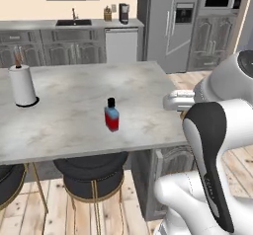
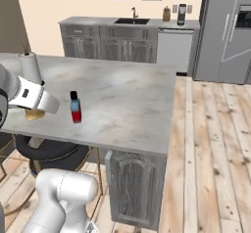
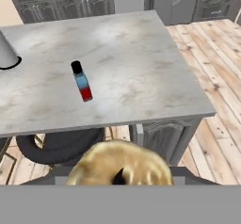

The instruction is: Get the candle and the liquor from the cabinet and move them to the dining counter.

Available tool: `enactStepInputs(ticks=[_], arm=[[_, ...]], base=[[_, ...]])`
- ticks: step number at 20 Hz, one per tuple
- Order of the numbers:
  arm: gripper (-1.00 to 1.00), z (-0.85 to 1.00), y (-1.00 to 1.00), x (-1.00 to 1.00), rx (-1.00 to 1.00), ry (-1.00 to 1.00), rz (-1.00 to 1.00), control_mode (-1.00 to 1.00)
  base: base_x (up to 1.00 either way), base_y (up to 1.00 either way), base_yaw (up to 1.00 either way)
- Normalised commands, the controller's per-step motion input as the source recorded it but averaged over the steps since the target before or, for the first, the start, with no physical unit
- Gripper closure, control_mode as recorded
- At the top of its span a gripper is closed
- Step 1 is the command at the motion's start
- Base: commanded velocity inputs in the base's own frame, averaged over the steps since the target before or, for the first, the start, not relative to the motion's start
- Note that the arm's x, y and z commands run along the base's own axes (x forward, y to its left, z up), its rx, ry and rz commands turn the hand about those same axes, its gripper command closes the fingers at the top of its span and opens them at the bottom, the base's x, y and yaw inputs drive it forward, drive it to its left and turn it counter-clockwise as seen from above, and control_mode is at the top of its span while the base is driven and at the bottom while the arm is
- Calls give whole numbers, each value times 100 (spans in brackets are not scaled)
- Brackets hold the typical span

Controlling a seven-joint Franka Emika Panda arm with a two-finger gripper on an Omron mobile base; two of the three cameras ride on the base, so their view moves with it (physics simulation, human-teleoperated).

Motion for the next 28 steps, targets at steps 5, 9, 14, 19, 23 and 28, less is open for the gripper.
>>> enactStepInputs(ticks=[5,9,14,19,23,28], arm=[[100,0,0,0,0,0,0,100],[100,0,0,0,0,0,0,100],[100,0,0,0,0,0,0,100],[100,0,0,0,0,0,0,100],[100,0,0,0,0,0,0,100],[100,0,0,0,0,0,0,100]], base=[[-19,74,0],[-21,77,0],[-18,78,-1],[-6,70,-1],[0,52,0],[9,49,0]])
